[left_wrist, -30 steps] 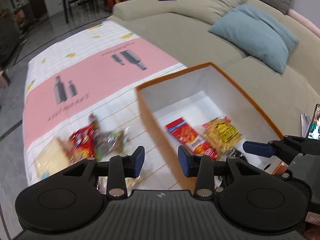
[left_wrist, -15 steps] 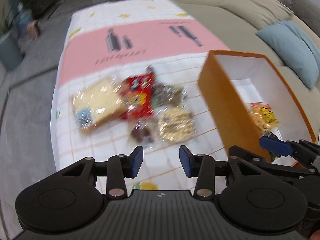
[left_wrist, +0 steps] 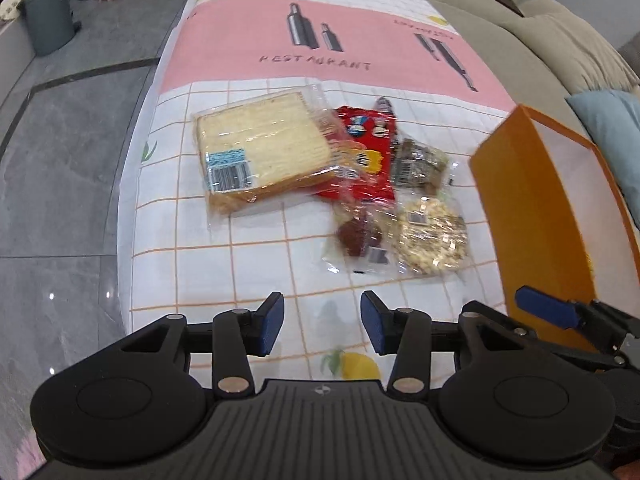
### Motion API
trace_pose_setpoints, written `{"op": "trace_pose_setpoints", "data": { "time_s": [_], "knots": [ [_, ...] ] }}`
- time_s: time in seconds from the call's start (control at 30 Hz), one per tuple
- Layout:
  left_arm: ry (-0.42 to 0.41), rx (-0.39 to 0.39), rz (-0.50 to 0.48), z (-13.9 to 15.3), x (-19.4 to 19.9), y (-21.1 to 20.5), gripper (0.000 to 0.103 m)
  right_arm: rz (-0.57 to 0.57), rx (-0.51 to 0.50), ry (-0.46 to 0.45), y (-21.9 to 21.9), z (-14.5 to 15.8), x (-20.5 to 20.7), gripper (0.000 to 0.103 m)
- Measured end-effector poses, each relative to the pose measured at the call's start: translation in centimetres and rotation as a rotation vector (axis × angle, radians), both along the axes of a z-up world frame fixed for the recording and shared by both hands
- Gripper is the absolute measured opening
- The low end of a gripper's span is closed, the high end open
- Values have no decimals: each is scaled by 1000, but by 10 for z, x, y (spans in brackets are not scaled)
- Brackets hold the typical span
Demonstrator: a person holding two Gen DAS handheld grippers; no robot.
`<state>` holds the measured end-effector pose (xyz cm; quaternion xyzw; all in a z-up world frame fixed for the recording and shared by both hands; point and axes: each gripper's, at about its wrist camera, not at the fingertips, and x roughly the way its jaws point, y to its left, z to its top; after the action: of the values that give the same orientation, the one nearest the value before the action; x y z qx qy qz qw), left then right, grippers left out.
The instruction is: Organize snacks
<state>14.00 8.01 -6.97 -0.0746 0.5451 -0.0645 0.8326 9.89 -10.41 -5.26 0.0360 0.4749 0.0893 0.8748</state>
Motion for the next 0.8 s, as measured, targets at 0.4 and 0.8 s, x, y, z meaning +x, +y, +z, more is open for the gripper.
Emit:
{"op": "trace_pose_setpoints", "data": {
  "time_s": [0.4, 0.8],
  "knots": [
    [-30, 101, -75, -18, 47, 16, 54, 27, 10, 43, 27, -30, 53, 60],
    [5, 122, -24, -29, 88, 55, 50, 96, 85, 6, 66, -36, 136, 67]
  ]
}}
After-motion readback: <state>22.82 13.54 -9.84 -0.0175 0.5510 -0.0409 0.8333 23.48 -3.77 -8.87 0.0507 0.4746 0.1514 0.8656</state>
